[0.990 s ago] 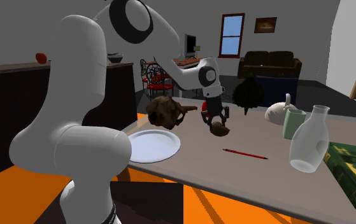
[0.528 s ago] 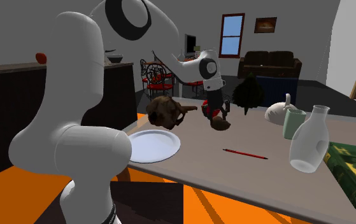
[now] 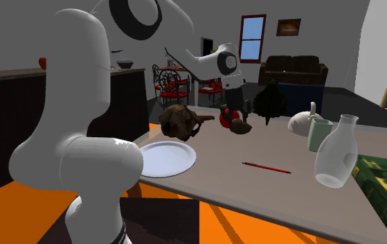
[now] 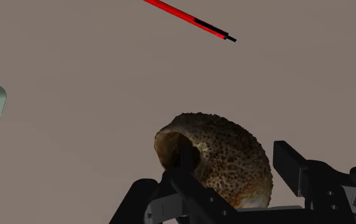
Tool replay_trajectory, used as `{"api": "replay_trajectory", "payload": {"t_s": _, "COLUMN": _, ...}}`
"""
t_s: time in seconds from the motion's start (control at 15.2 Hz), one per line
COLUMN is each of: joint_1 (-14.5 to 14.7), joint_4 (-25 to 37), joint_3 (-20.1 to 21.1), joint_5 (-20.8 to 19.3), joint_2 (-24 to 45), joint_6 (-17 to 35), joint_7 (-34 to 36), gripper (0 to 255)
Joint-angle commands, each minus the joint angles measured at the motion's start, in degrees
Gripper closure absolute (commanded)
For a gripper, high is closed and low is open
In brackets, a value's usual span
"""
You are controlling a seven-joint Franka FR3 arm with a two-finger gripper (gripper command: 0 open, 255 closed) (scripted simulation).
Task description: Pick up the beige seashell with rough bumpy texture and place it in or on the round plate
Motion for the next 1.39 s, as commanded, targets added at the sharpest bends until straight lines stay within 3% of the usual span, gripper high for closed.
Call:
{"api": "replay_trajectory", "payload": {"t_s": 0.0, "joint_1": 1.77, "joint_4": -2.14, "joint_3": -0.50, "joint_5": -1.85, "joint_2": -2.78, "joint_6": -0.42, "joint_7": 1.70, "gripper": 255}}
{"api": "replay_trajectory", "payload": {"t_s": 0.33, "joint_1": 8.42, "joint_4": -13.09, "joint_3": -0.86, "joint_5": -10.21, "joint_2": -14.17, "joint_6": -0.12, "joint_7": 11.14, "gripper": 255}}
{"api": "replay_trajectory", "payload": {"t_s": 0.73, "joint_1": 12.21, "joint_4": -23.57, "joint_3": 3.03, "joint_5": -18.61, "joint_2": -26.99, "joint_6": -2.74, "joint_7": 23.04, "gripper": 255}}
{"api": "replay_trajectory", "payload": {"t_s": 0.99, "joint_1": 13.37, "joint_4": -29.32, "joint_3": 7.18, "joint_5": -21.47, "joint_2": -34.18, "joint_6": -5.35, "joint_7": 29.99, "gripper": 255}}
{"api": "replay_trajectory", "payload": {"t_s": 1.32, "joint_1": 14.80, "joint_4": -35.25, "joint_3": 12.92, "joint_5": -22.12, "joint_2": -41.61, "joint_6": -8.82, "joint_7": 37.63, "gripper": 255}}
